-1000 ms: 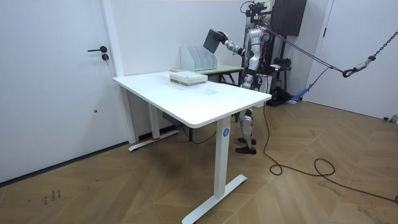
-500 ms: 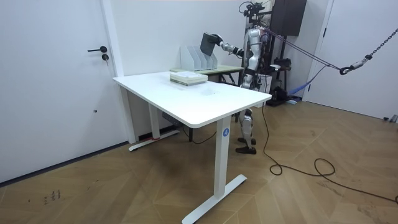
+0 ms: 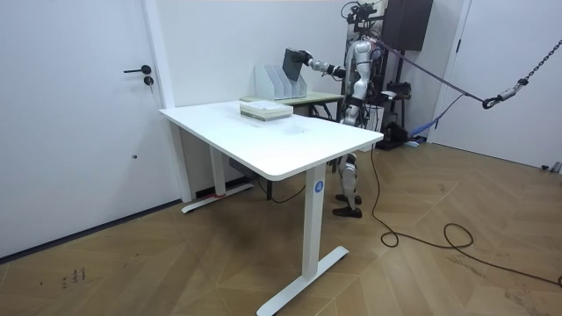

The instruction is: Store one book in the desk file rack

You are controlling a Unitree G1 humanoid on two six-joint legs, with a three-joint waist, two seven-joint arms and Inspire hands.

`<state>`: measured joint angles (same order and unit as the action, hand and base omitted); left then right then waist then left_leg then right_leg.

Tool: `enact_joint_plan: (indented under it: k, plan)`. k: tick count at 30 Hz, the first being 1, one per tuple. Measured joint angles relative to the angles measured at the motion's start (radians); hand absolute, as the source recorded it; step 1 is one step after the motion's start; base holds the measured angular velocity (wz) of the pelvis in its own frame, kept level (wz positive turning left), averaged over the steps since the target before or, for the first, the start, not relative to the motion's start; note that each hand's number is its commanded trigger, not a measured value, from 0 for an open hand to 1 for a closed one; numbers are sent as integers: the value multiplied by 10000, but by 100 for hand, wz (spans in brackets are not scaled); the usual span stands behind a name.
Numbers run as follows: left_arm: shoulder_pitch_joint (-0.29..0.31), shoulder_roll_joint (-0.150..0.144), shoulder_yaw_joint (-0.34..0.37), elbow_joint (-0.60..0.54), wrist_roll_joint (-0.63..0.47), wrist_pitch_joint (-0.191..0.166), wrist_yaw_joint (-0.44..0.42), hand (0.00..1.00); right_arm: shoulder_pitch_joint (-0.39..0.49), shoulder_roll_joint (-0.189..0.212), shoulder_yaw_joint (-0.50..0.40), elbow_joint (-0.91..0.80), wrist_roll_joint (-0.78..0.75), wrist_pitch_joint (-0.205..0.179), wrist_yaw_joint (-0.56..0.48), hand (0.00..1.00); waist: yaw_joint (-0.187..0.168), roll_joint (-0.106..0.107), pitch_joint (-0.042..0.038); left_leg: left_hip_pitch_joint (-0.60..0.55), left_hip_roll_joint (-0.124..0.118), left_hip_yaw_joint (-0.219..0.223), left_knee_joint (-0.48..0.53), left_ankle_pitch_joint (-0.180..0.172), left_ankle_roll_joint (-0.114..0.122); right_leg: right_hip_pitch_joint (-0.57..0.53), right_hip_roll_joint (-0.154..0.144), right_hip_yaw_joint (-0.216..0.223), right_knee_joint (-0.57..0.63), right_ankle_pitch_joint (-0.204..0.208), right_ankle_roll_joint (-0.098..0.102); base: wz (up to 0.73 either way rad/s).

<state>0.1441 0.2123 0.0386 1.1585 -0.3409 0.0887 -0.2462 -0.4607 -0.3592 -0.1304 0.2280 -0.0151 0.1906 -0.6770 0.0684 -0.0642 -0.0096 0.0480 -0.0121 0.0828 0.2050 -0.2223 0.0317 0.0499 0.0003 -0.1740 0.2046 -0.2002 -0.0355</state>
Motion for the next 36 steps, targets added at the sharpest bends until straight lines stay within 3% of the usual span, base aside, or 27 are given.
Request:
enact_joint_plan:
  k: [10,16,21,22,23,29,36]
  plan:
    - [32,60,-38,-216,6,287,40,0,-1290,-76,-14,2047,801,303,195,100,-130,50,-22,-64,-6,-51,-2,16,2,-4,-29,-215,-7,0,0,1]
    - [56,95,-24,-365,15,453,-20,0,-1701,-657,-4,3032,901,437,497,100,-84,28,-17,-53,-14,-110,-4,19,3,11,-45,-344,-6,0,0,0]
    - [52,212,-24,-411,17,624,-118,0,-1905,-851,-2,3464,902,617,811,100,-92,-96,-35,-68,-14,-162,-5,47,-4,17,-71,-526,-6,-1,0,3]
    - [53,242,-23,-412,15,636,-152,0,-1905,-854,-2,3508,902,649,874,71,-79,-130,-39,-70,-19,-190,-5,49,-4,18,-71,-525,-7,0,0,4]
    - [54,257,-22,-412,15,638,-191,0,-1905,-857,-2,3520,902,678,900,0,-78,-142,-41,-70,-23,-197,-4,50,-2,18,-73,-526,-7,0,0,0]
    - [55,376,-18,-413,27,739,-262,0,-1911,-1073,-2,3628,922,812,938,0,-79,-176,-56,-98,-36,-312,-2,82,48,17,-138,-604,1,-1,4,4]
    - [48,422,35,-457,218,844,-236,0,-2774,-1622,2,4365,1046,822,952,0,-62,-175,-57,-94,-37,-328,16,105,37,33,-143,-642,10,0,5,0]
